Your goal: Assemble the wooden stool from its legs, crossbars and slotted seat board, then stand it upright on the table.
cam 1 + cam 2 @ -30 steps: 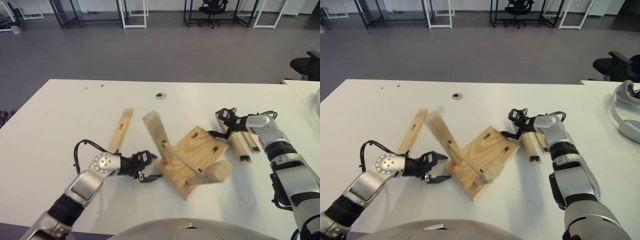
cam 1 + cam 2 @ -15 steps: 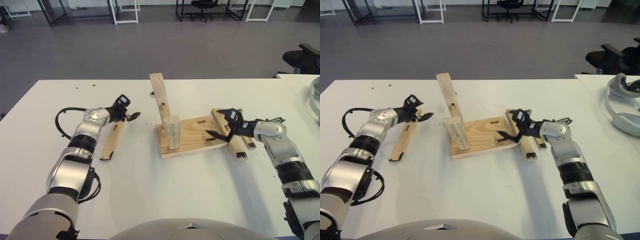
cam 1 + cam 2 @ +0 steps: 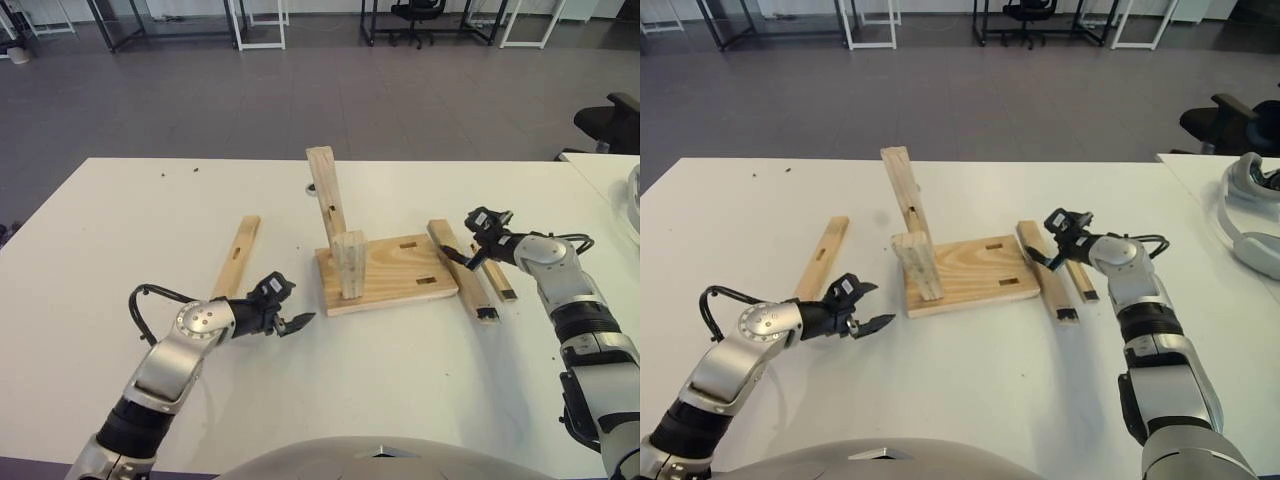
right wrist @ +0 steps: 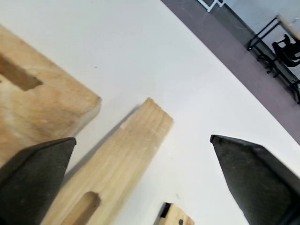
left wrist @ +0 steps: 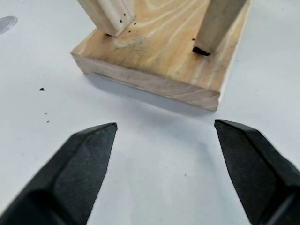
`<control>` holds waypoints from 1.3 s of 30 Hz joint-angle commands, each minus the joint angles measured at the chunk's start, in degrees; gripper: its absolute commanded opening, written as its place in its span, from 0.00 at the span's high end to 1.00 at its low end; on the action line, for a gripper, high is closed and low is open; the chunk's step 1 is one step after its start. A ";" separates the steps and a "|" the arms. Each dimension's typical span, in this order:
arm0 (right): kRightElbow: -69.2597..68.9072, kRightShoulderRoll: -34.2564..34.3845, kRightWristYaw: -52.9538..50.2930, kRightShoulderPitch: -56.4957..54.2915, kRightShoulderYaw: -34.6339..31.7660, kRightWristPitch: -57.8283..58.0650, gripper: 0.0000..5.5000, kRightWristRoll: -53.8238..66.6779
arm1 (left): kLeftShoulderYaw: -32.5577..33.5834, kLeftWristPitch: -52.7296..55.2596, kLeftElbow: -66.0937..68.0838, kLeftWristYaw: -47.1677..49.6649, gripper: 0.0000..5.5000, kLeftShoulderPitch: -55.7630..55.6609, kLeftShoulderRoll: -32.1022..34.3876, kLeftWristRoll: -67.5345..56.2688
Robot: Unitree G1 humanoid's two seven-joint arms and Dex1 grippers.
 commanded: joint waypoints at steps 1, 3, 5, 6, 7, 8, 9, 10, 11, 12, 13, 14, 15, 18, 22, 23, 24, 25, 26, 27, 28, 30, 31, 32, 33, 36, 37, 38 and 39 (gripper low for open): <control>-0.42 0.21 1.48 1.82 2.25 -0.19 0.02 -1.91 | -1.78 3.67 -7.34 -2.28 0.30 2.95 4.46 -0.64; -3.72 0.07 4.83 3.81 2.46 0.51 0.02 -0.37 | -3.42 4.75 -8.71 -2.19 0.30 4.14 5.56 0.18; -8.70 -0.47 9.72 6.38 2.89 1.06 0.02 1.68 | -3.84 4.65 -7.97 -1.44 0.30 4.89 8.14 2.82; -11.42 -0.87 12.03 7.81 3.02 1.55 0.02 2.91 | -3.08 4.12 -6.69 -1.06 0.30 5.03 9.41 3.77; -14.75 -1.50 14.57 9.61 3.18 2.39 0.02 4.23 | -2.52 2.88 -4.48 -0.54 0.30 4.90 11.14 5.59; -17.43 -2.10 16.48 11.06 3.33 2.88 0.02 5.19 | -2.15 1.74 -2.59 -0.18 0.30 4.77 12.49 7.02; -20.11 -2.58 18.23 12.21 3.38 3.83 0.02 6.19 | -1.83 0.37 -0.80 -0.08 0.30 4.58 13.49 7.95; -21.53 -3.06 18.66 12.43 3.42 3.97 0.02 6.04 | -1.54 -0.81 0.81 -0.04 0.30 4.17 13.84 8.33; -21.78 -3.38 18.18 11.93 3.32 3.94 0.02 5.18 | -1.24 -1.70 1.91 -0.02 0.30 3.90 13.84 8.16; -20.07 -3.93 16.78 10.01 3.37 3.38 0.02 3.24 | -1.06 -2.57 2.90 -0.05 0.30 3.67 13.79 8.21; -17.93 -4.52 15.32 7.95 3.45 2.91 0.02 1.36 | -0.99 -3.19 3.43 -0.17 0.30 3.55 13.75 8.20; -14.95 -4.95 14.00 5.24 3.42 2.12 0.02 -0.14 | -0.96 -3.61 3.32 -0.41 0.30 3.53 13.76 8.08; -11.62 -4.79 12.65 2.23 3.22 1.45 0.02 -1.18 | -1.13 -4.01 3.22 -0.73 0.30 3.33 13.81 8.09; 2.25 0.36 6.12 -7.74 3.73 -3.03 0.02 -3.58 | -2.51 -5.30 4.39 -0.99 0.30 2.31 13.30 8.90; 22.25 10.84 2.15 -17.29 4.81 -9.62 0.02 -4.97 | -6.80 -8.39 9.95 -0.54 0.30 -2.01 10.97 12.36; 26.05 11.69 1.00 -18.12 6.89 -11.45 0.02 -7.72 | -7.92 -9.24 12.04 -0.43 0.30 -3.65 9.86 13.11; 29.09 12.15 0.61 -18.33 9.33 -12.95 0.02 -10.71 | -9.30 -10.54 14.35 -0.21 0.30 -5.15 9.05 14.33; 31.18 12.25 1.66 -18.18 10.68 -14.24 0.02 -12.35 | -10.49 -11.88 16.99 0.11 0.30 -6.78 7.91 15.53; 32.48 11.98 4.51 -17.98 11.29 -14.96 0.02 -12.84 | -11.42 -13.25 19.79 0.52 0.30 -8.45 6.66 16.42; 33.27 11.61 7.99 -17.86 11.24 -15.26 0.02 -12.39 | -12.04 -14.50 22.58 1.06 0.30 -10.04 5.38 17.06; 33.54 11.15 12.35 -17.76 10.40 -15.09 0.02 -11.06 | -12.56 -15.83 25.83 1.82 0.30 -11.93 3.82 17.92; 33.12 10.48 18.42 -17.22 8.18 -14.65 0.02 -8.11 | -12.38 -18.16 33.76 3.47 0.30 -16.24 -1.08 17.29; 32.70 10.72 19.55 -16.71 5.77 -13.32 0.02 -5.37 | -11.14 -19.91 40.75 4.70 0.30 -19.63 -5.75 15.64; 32.40 11.08 19.61 -16.26 3.86 -12.12 0.02 -3.35 | -9.59 -21.44 47.08 6.09 0.30 -22.72 -10.01 14.05; 31.89 11.63 17.91 -15.50 3.00 -11.57 0.02 -2.56 | -7.84 -22.81 53.26 8.16 0.30 -26.16 -14.07 12.90; 28.74 14.93 12.10 -12.53 2.73 -10.23 0.02 -2.24 | -4.59 -25.48 62.78 11.31 0.30 -32.20 -19.74 11.50; 26.71 15.99 10.61 -11.14 2.79 -9.36 0.02 -2.01 | -3.94 -26.85 65.21 11.54 0.30 -32.99 -19.92 11.76; 24.50 16.71 9.96 -9.73 2.68 -8.32 0.02 -1.52 | -3.46 -28.21 67.43 11.77 0.30 -33.53 -19.79 12.05; 20.05 17.10 9.88 -7.11 2.25 -6.83 0.02 -0.22 | -2.84 -29.65 69.79 12.04 0.30 -34.04 -19.46 12.33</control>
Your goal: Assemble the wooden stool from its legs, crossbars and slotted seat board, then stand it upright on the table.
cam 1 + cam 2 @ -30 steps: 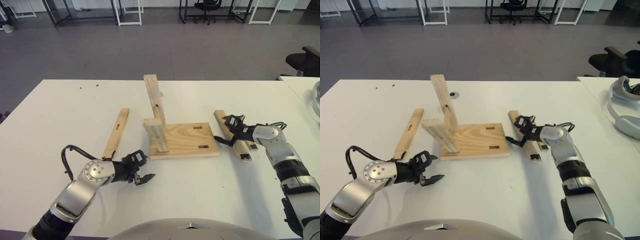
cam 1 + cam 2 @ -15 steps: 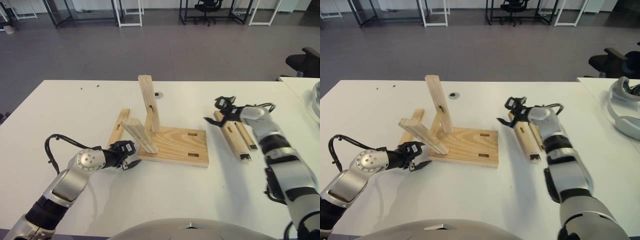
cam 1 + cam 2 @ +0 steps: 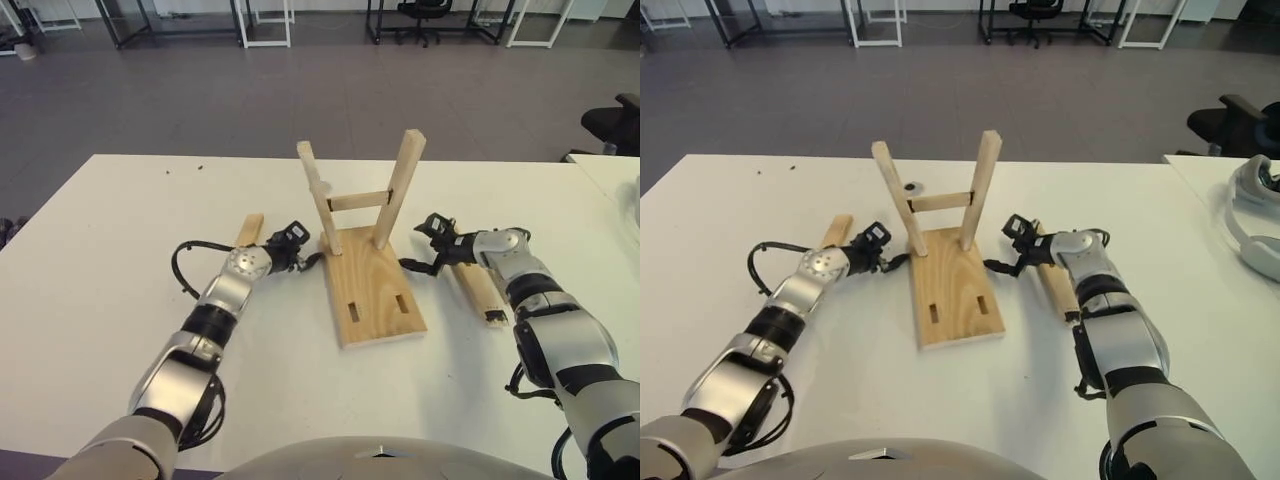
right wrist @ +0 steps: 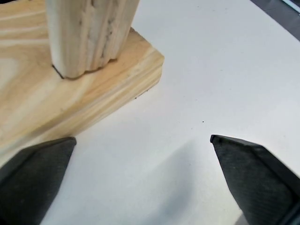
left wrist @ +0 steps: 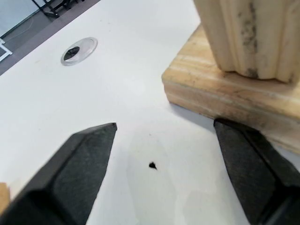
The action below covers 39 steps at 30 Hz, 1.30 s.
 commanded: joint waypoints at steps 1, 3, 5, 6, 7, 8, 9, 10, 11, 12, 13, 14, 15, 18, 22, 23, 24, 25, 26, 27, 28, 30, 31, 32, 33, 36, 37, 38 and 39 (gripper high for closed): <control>-12.16 4.47 -2.75 9.73 0.27 4.32 0.02 1.63 | 0.51 -3.80 8.76 -0.30 0.30 -0.48 -1.96 1.02; -20.82 2.46 -9.68 14.34 -3.26 5.38 0.02 3.11 | 2.23 -5.91 10.41 0.19 0.30 -1.02 -1.78 0.42; -30.12 -1.10 -17.60 17.23 -12.68 7.46 0.02 8.38 | 4.76 -7.66 8.47 0.56 0.30 -0.03 -1.46 -1.28; -34.30 -2.49 -19.37 18.82 -16.68 8.59 0.02 11.05 | 5.97 -8.22 6.74 0.70 0.30 0.93 -1.28 -2.10; -37.56 -3.58 -20.06 20.75 -20.11 9.59 0.02 13.70 | 7.06 -8.03 4.10 0.86 0.30 2.46 -1.00 -2.85; -39.41 -4.63 -20.33 22.85 -22.76 10.88 0.02 15.80 | 7.83 -8.30 0.52 1.27 0.30 4.47 -0.53 -3.29; -40.09 -5.88 -20.26 24.92 -24.26 11.90 0.02 16.78 | 8.90 -7.72 -4.57 1.14 0.30 7.08 0.13 -4.21; -41.08 -6.88 -20.20 27.34 -24.97 14.22 0.02 17.25 | 10.51 -6.48 -11.25 0.86 0.30 10.32 0.81 -5.96; -41.65 -7.51 -20.35 29.37 -25.24 15.98 0.02 17.27 | 12.03 -4.84 -17.19 0.66 0.30 13.13 1.32 -7.59; -42.03 -7.56 -19.84 31.43 -25.56 17.99 0.02 18.01 | 13.63 -2.78 -22.59 0.66 0.30 15.85 1.86 -9.31; -42.71 -7.22 -19.42 33.07 -26.02 19.50 0.02 19.16 | 14.76 -0.99 -26.81 0.90 0.30 18.10 2.38 -10.33; -43.96 -6.65 -19.08 34.41 -26.66 21.08 0.02 20.71 | 15.46 0.74 -30.44 1.24 0.30 20.16 2.94 -10.75; -45.38 -6.27 -18.66 35.63 -27.00 22.84 0.02 21.95 | 15.92 2.80 -34.39 1.62 0.30 22.46 3.35 -11.21; -46.68 -6.47 -19.01 37.92 -25.35 26.49 0.07 21.66 | 15.95 8.21 -42.12 2.98 0.30 26.78 3.33 -11.73; -48.25 -6.79 -18.82 40.61 -22.32 30.19 0.20 20.03 | 15.29 13.23 -48.04 4.67 0.30 28.83 2.50 -11.95; -48.26 -6.69 -19.27 40.94 -22.46 31.04 0.25 20.26 | 15.60 14.22 -49.58 5.03 0.30 29.09 2.14 -12.51; -47.90 -6.64 -19.87 41.08 -22.76 31.72 0.27 20.26 | 16.10 15.13 -51.05 5.33 0.30 29.27 1.76 -13.20; -47.30 -6.61 -20.46 41.21 -22.96 32.07 0.31 20.05 | 16.82 16.07 -52.73 5.70 0.30 29.41 1.28 -14.29; -46.78 -6.56 -20.86 41.30 -23.05 32.17 0.34 19.90 | 17.49 16.90 -54.25 6.03 0.30 29.51 0.82 -15.38; -46.55 -6.45 -21.16 41.49 -23.02 32.43 0.37 19.82 | 18.21 17.93 -56.05 6.39 0.30 29.46 0.28 -16.82; -46.61 -6.10 -21.45 41.73 -23.12 33.48 0.40 20.23 | 19.02 19.29 -57.95 7.16 0.30 29.17 -0.26 -18.08; -46.25 -5.67 -22.47 42.47 -22.57 34.13 0.46 19.80 | 20.07 22.25 -60.59 9.22 0.30 27.60 -0.33 -18.70; -46.21 -5.59 -23.19 43.07 -21.69 33.25 0.50 18.74 | 20.90 23.84 -61.71 10.49 0.30 26.19 -0.44 -19.38; -46.30 -5.57 -23.76 43.62 -20.78 32.16 0.53 17.75 | 21.78 25.39 -62.73 11.53 0.30 25.00 -0.76 -20.31; -46.41 -5.48 -24.24 44.07 -19.96 30.98 0.56 16.98 | 22.59 26.82 -63.80 12.40 0.30 23.98 -1.05 -21.31; -45.11 -4.44 -24.93 44.13 -18.40 27.93 0.64 16.09 | 23.53 27.97 -65.68 14.37 0.30 22.72 -0.55 -21.09; -44.74 -3.91 -25.28 43.82 -18.76 27.90 0.67 16.69 | 24.01 28.01 -65.86 14.99 0.30 22.26 -0.49 -20.96; -44.77 -3.20 -25.89 43.23 -20.00 27.44 0.69 17.89 | 24.54 28.15 -66.15 15.53 0.30 21.54 -0.64 -21.37; -45.09 -2.34 -26.33 42.28 -21.60 25.22 0.72 19.30 | 25.02 28.20 -66.37 15.81 0.30 20.65 -0.92 -22.10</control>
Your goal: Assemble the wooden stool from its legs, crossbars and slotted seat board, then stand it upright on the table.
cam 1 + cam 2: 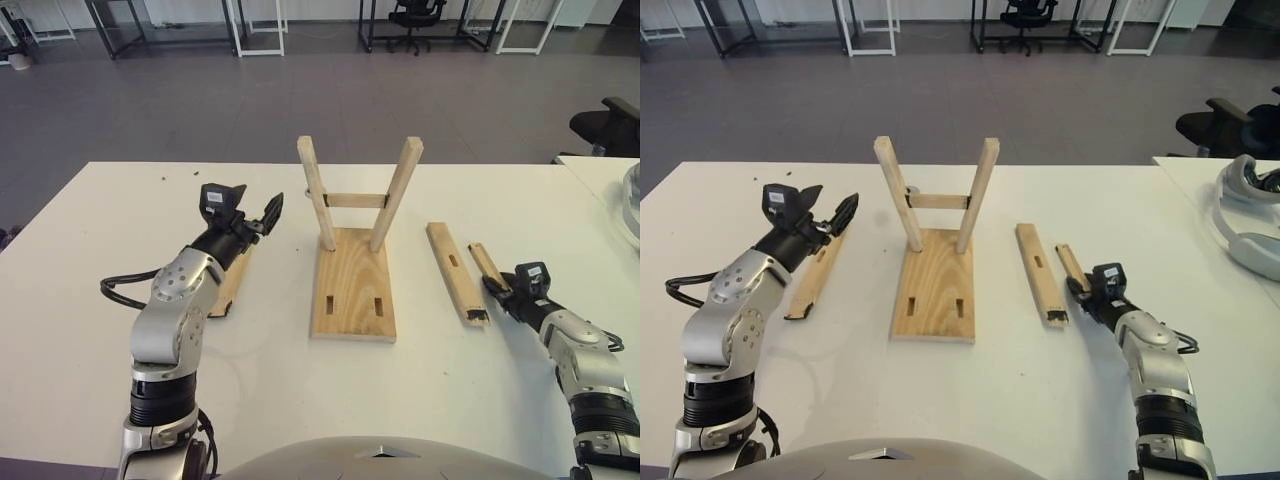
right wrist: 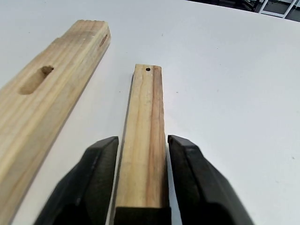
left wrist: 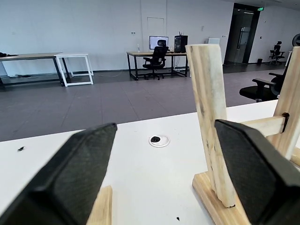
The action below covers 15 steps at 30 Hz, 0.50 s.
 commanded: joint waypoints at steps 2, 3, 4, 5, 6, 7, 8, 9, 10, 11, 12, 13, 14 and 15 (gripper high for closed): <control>1.21 4.39 -3.00 -2.44 -5.14 -3.00 0.76 4.77 | 3.69 1.78 -1.78 2.29 0.30 -5.64 -1.99 -5.20; 0.35 4.50 -3.49 -4.13 -6.34 -4.21 0.76 5.70 | 4.92 2.37 -2.16 2.87 0.30 -7.05 -3.22 -7.89; -1.77 4.30 -3.66 -6.29 -7.51 -4.50 0.76 7.18 | 6.37 3.32 -2.45 3.62 0.30 -9.01 -4.27 -11.04; -4.76 3.51 -3.91 -8.87 -8.03 -5.38 0.76 7.68 | 7.96 4.44 -2.44 4.73 0.30 -11.38 -5.25 -14.52; -9.33 2.09 -3.66 -11.44 -7.11 -7.06 0.76 6.61 | 9.39 5.52 -2.05 5.82 0.30 -14.37 -6.14 -18.18; -15.05 1.13 -3.07 -14.35 -5.22 -7.76 0.76 5.57 | 10.52 6.63 -1.37 6.95 0.30 -17.78 -7.02 -22.08; -19.68 0.52 -2.67 -16.88 -3.05 -8.78 0.76 3.97 | 11.35 7.56 -0.73 8.11 0.30 -20.52 -7.76 -25.34; -24.60 0.06 -1.50 -19.53 0.60 -9.95 0.76 1.58 | 12.09 8.53 -0.07 9.45 0.30 -23.22 -8.89 -29.74; -28.45 -0.16 -0.68 -21.69 4.10 -11.12 0.76 -0.89 | 12.45 9.45 0.58 10.59 0.30 -25.32 -9.91 -33.65; -32.32 0.96 -0.18 -24.34 7.95 -11.29 0.76 -2.21 | 12.08 10.61 1.28 11.56 0.30 -27.05 -11.09 -37.45; -35.98 2.79 0.18 -26.82 11.76 -10.80 0.76 -2.62 | 11.01 11.59 1.95 12.21 0.30 -28.47 -12.28 -40.19; -38.67 4.40 0.99 -28.59 15.45 -10.29 0.76 -2.71 | 9.94 12.26 2.16 12.86 0.30 -29.43 -13.35 -42.82; -40.34 5.77 1.61 -29.56 18.02 -10.14 0.76 -2.72 | 9.28 12.51 2.22 13.79 0.30 -30.09 -14.36 -45.28; -41.22 6.69 1.87 -30.02 19.45 -10.05 0.76 -2.68 | 8.89 12.58 2.21 14.52 0.34 -30.44 -14.79 -46.99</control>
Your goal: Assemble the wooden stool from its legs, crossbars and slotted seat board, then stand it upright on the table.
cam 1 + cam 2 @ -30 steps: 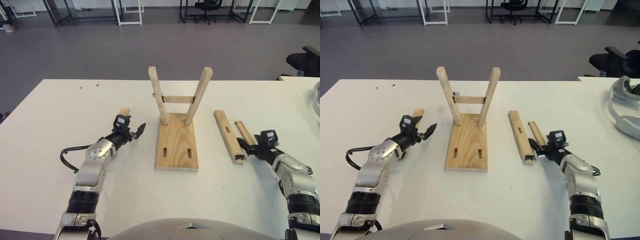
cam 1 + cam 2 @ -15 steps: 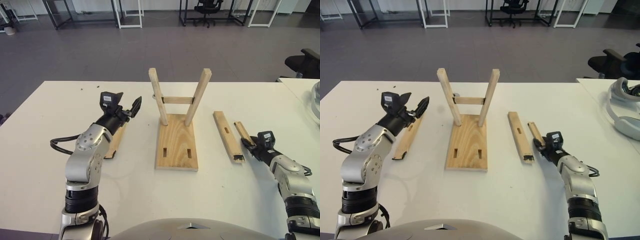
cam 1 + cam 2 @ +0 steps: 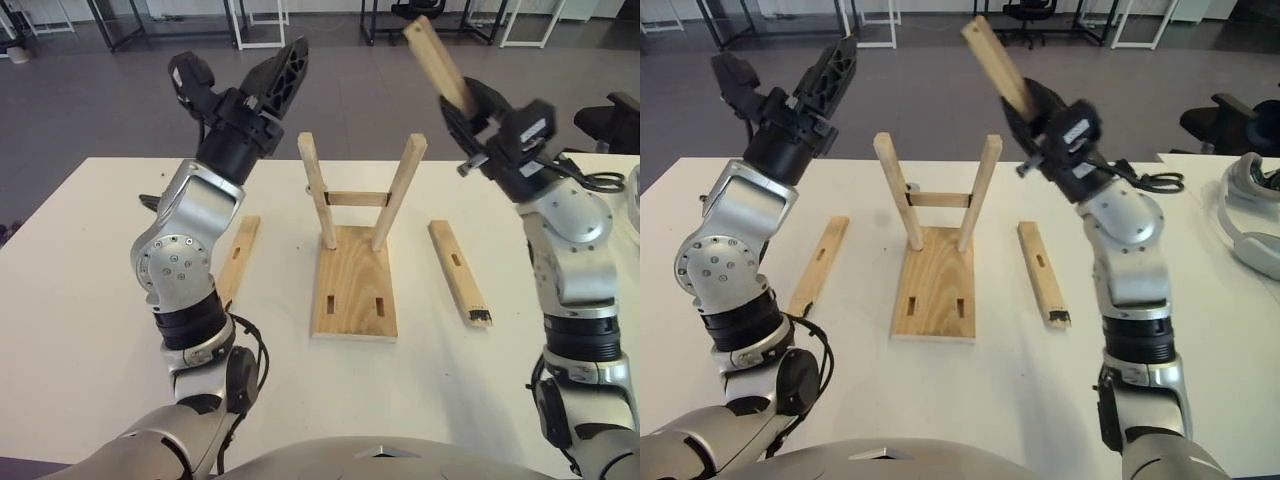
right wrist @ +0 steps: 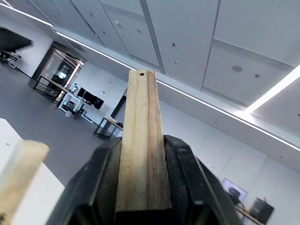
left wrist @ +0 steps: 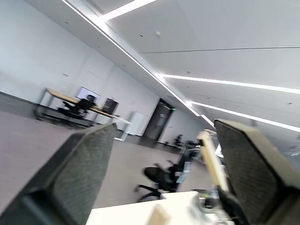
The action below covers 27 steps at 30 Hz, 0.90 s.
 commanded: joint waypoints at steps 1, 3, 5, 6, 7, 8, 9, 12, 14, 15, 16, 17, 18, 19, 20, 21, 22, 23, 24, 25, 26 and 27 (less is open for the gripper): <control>-5.83 4.11 1.88 -3.93 6.91 1.19 0.76 0.60 | -2.65 1.65 0.34 3.21 0.36 -2.74 -2.31 -7.26; -7.03 5.56 1.16 -4.42 6.00 3.54 0.76 3.03 | -2.86 1.40 0.59 4.81 0.41 -1.89 -2.08 -8.82; -7.30 5.27 1.55 -4.43 5.87 4.30 0.76 3.10 | -3.04 0.79 0.37 5.99 0.48 -1.22 -1.77 -9.61; -6.93 4.92 1.97 -4.01 6.02 4.32 0.76 2.56 | -2.96 0.42 -0.12 6.64 0.50 -1.05 -1.66 -10.31; -6.68 4.62 2.32 -3.59 6.15 4.31 0.76 2.16 | -2.90 0.09 -0.59 7.39 0.53 -0.93 -1.66 -11.14; -6.12 4.36 2.63 -3.09 6.38 3.93 0.76 1.56 | -2.88 -0.22 -1.03 8.15 0.55 -0.81 -1.61 -12.07; -5.65 4.27 2.82 -2.69 6.59 3.52 0.76 1.04 | -2.97 -0.46 -1.28 8.70 0.57 -0.70 -1.56 -12.71; -5.25 4.82 2.89 -2.11 6.92 3.29 0.76 0.44 | -4.28 -1.07 -1.40 9.50 0.66 -0.14 -1.10 -13.19; -5.27 4.78 2.90 -2.14 6.78 3.36 0.76 0.24 | -4.57 -0.97 -1.27 10.05 0.72 0.42 -0.39 -14.20; -5.15 4.68 3.10 -2.30 6.62 3.34 0.76 0.25 | -4.75 -1.01 -1.37 10.26 0.75 0.83 -0.02 -14.38; -5.07 4.56 3.31 -2.46 6.47 3.31 0.76 0.18 | -4.98 -1.08 -1.47 10.44 0.78 1.20 0.34 -14.61; -4.97 4.39 3.53 -2.58 6.35 3.22 0.76 -0.01 | -5.21 -1.09 -1.58 10.62 0.79 1.46 0.69 -14.78; -4.77 4.16 3.81 -2.67 6.18 3.07 0.76 -0.12 | -5.28 -1.33 -1.77 11.20 0.84 1.68 0.66 -15.17; -4.56 3.96 4.06 -2.71 5.99 2.91 0.76 -0.25 | -5.27 -1.61 -1.85 11.63 0.87 1.85 0.89 -15.74; -4.37 3.80 4.29 -2.75 5.80 2.77 0.76 -0.36 | -5.25 -1.82 -1.93 11.90 0.89 2.09 1.18 -16.15; -4.35 3.55 4.80 -2.78 5.74 2.93 0.76 -0.16 | -5.33 -1.96 -2.10 12.07 0.91 2.38 1.44 -16.42; -4.41 3.35 4.97 -2.74 5.76 2.92 0.76 -0.31 | -5.46 -2.06 -2.23 12.12 0.91 2.64 1.71 -16.63; -4.50 3.26 5.09 -2.58 5.91 3.19 0.71 -0.32 | -5.51 -2.19 -2.40 12.04 0.92 2.94 2.04 -16.60; -4.62 3.07 5.28 -2.19 6.25 3.37 0.68 -0.57 | -5.21 -2.40 -2.73 11.84 0.92 3.53 2.92 -16.13; -4.65 2.68 5.34 -1.42 6.52 3.35 0.65 -1.24 | -3.98 -2.82 -3.04 11.51 0.93 4.76 4.46 -15.69; -4.71 2.24 5.41 -0.48 6.63 3.32 0.62 -1.88 | -2.64 -3.21 -3.63 10.91 0.93 6.47 6.59 -14.69; -5.28 1.55 5.26 1.62 6.11 3.73 0.59 -2.22 | -0.03 -3.99 -4.02 9.96 0.93 9.37 9.39 -13.40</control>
